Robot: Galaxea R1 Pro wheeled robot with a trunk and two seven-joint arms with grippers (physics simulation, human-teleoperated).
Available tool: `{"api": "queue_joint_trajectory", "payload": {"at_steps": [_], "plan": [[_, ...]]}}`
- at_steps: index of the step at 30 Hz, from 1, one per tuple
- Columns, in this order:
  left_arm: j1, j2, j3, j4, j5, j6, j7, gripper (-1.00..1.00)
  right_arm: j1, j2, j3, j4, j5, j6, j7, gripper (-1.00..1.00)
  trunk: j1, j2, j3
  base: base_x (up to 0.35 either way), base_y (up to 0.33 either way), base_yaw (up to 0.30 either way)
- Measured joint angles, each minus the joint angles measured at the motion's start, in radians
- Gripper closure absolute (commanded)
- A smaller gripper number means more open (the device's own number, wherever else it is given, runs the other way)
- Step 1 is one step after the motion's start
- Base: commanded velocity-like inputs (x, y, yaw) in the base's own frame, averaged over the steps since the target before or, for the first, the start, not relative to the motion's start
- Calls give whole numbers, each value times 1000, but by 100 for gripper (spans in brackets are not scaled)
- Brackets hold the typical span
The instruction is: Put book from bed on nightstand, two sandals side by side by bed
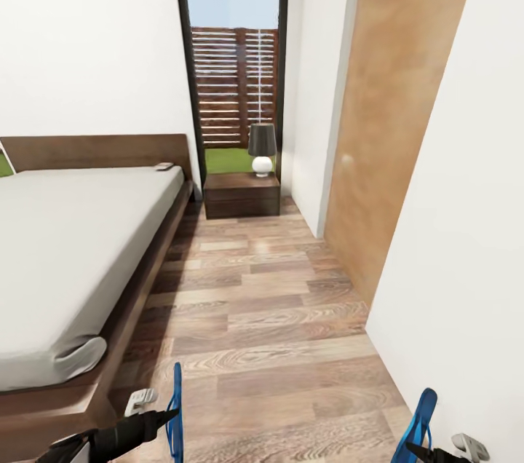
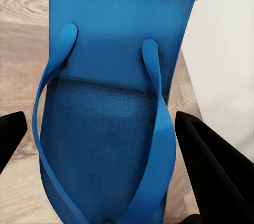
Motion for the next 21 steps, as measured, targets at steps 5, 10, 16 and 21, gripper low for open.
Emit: {"api": "queue_joint_trajectory", "payload": {"at_steps": [5,10,16,21], "plan": [[0,0,0,0,0,0,0,100,0,0,0,0,0,0,0,100,0,0,0,328,0,0],[0,0,-1,0,0,0,0,100,0,1,0,0,0,0,0,100,0,0,0,328,0,0],[0,0,-1,0,0,0,0,100,0,1,0,0,0,0,0,100,0,0,0,328,0,0],[0,-1,-2,0,0,0,0,100,0,1,0,0,0,0,0,100,0,0,0,328,0,0]]}}
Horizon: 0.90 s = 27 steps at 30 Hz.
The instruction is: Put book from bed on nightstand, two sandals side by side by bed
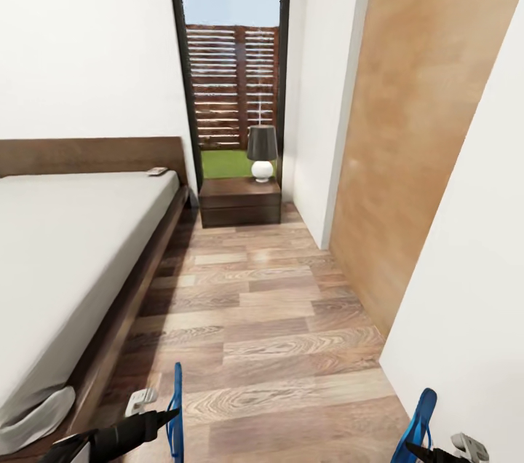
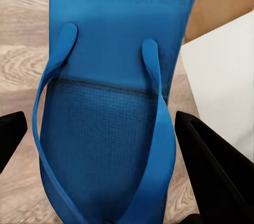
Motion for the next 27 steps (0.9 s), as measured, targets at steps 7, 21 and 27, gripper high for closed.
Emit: {"api": "queue_joint_trajectory", "payload": {"at_steps": [7,21,27], "plan": [[0,0,0,0,0,0,0,100,0,7,0,0,0,0,0,100,0,0,0,328,-46,0],[0,0,0,0,0,0,1,100,0,8,-1,0,0,0,0,100,0,0,0,316,-124,83],[0,0,0,0,0,0,2,100,0,9,-1,0,0,0,0,100,0,0,0,313,-33,1]]}}
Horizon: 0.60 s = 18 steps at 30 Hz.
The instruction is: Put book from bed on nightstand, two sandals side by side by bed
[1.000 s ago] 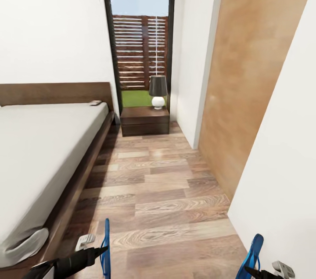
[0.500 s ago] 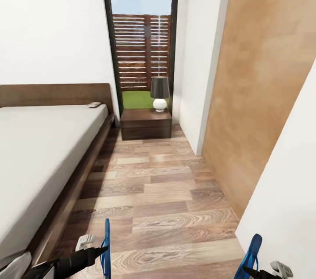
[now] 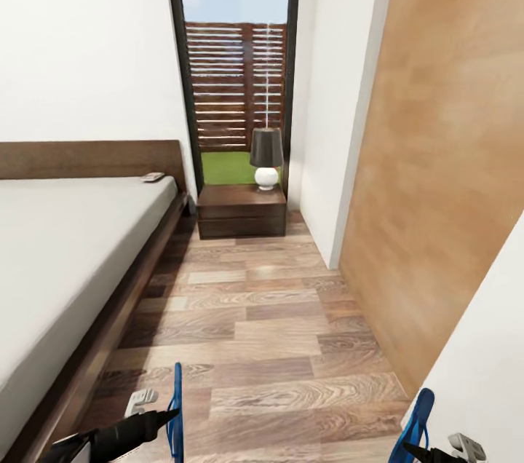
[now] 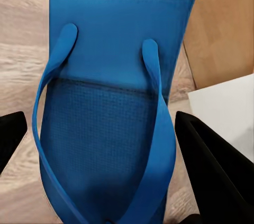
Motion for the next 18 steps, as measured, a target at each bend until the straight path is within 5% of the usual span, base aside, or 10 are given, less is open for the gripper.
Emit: {"api": "queue_joint_trajectory", "payload": {"at_steps": [13,18], "plan": [[0,0,0,2,0,0,47,100,0,0,0,0,0,0,0,100,0,0,0,324,-26,0],[0,0,0,1,0,0,47,100,0,0,1,0,1,0,0,100,0,0,0,195,148,1]]}}
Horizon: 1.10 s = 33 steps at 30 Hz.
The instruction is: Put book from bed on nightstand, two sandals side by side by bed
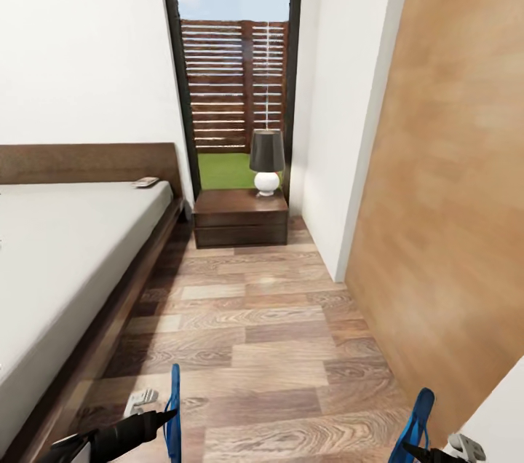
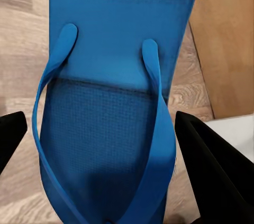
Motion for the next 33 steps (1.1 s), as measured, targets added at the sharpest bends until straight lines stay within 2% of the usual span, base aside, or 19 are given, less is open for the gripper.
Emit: {"api": "queue_joint_trajectory", "payload": {"at_steps": [2,4,6,13,17,19,22,25,33], "plan": [[0,0,0,0,0,0,0,100,0,4,1,0,1,0,0,100,0,0,0,46,161,78],[0,0,0,0,0,0,0,100,0,33,3,0,1,0,0,100,0,0,0,16,60,200],[0,0,0,0,0,0,0,100,0,46,1,0,1,0,1,100,0,0,0,7,24,246],[0,-1,1,1,1,0,0,100,0,61,1,0,1,0,0,100,0,0,0,1,5,97],[0,-6,0,2,1,0,1,100,0,123,8,40,4,-1,-9,100,0,0,0,0,0,5],[0,-11,-2,7,0,-1,6,100,0,141,6,51,5,-1,-44,100,0,0,0,0,0,1],[0,-26,-1,14,-1,-2,46,100,0,166,5,57,6,-23,-145,100,0,0,0,0,0,0],[0,-31,1,15,-1,-2,66,100,0,175,3,58,4,-48,-174,100,0,0,0,21,0,0],[0,-32,0,16,-1,-2,74,100,0,178,3,57,4,-60,-184,100,0,0,0,260,0,0]]}}
